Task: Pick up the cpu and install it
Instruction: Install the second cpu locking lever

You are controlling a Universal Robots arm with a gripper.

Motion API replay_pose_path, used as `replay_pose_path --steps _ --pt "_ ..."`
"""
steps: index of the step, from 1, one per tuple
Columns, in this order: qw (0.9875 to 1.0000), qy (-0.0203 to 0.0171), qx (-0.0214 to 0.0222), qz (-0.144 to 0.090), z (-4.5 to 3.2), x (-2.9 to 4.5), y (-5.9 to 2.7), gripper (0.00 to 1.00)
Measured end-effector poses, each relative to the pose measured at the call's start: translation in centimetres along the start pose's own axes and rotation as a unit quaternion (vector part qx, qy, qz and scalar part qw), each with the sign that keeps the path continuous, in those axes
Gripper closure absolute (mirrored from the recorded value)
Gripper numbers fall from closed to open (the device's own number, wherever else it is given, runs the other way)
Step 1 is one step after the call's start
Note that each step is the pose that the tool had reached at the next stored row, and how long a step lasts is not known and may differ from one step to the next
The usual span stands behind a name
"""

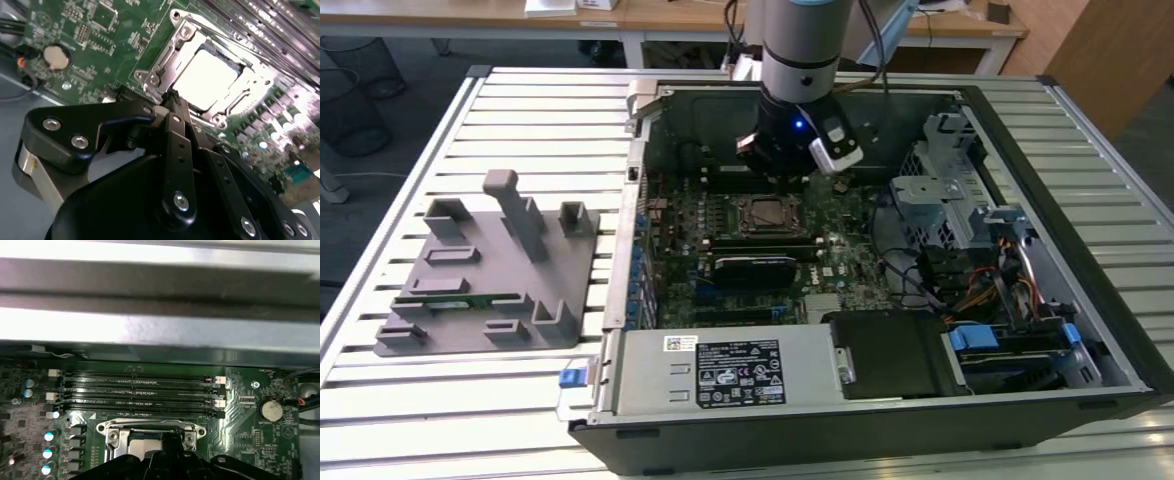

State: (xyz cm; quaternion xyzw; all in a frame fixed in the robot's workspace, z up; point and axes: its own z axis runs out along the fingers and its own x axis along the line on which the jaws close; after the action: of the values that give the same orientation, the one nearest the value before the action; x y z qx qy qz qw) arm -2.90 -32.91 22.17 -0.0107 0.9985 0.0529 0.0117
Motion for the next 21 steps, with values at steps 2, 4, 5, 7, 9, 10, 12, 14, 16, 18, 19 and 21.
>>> replay_pose_path --steps 2,4,5,7,9,10,12,14,16,18,19,21 --pt "1.0000 0.0001 0.0001 0.000 -0.33 0.00 0.03 0.89" --pt "1.0000 0.0000 0.0000 0.000 -0.47 -0.01 0.05 0.89" --pt "1.0000 0.0000 0.0000 0.000 -0.53 0.00 0.04 0.89" --pt "1.0000 0.0000 -0.0001 0.000 -0.57 0.00 -0.09 0.89" --pt "1.0000 0.0000 0.0000 0.000 -0.60 0.00 -0.39 0.89" --pt "1.0000 0.0001 0.0001 0.000 -0.63 0.01 -0.57 0.89" --pt "1.0000 0.0000 0.0001 0.000 -0.66 0.03 -0.95 0.89" --pt "1.0000 0.0000 0.0000 0.000 -0.68 0.03 -1.25 0.89" --pt "1.0000 0.0000 0.0000 0.000 -0.71 0.04 -1.54 0.89" --pt "1.0000 0.0000 0.0000 0.000 -0.73 0.05 -1.81 0.89" --pt "1.0000 0.0000 0.0000 0.000 -0.74 0.05 -1.86 0.89" --pt "1.0000 0.0001 0.0001 0.000 -0.83 0.05 -1.87 0.89"
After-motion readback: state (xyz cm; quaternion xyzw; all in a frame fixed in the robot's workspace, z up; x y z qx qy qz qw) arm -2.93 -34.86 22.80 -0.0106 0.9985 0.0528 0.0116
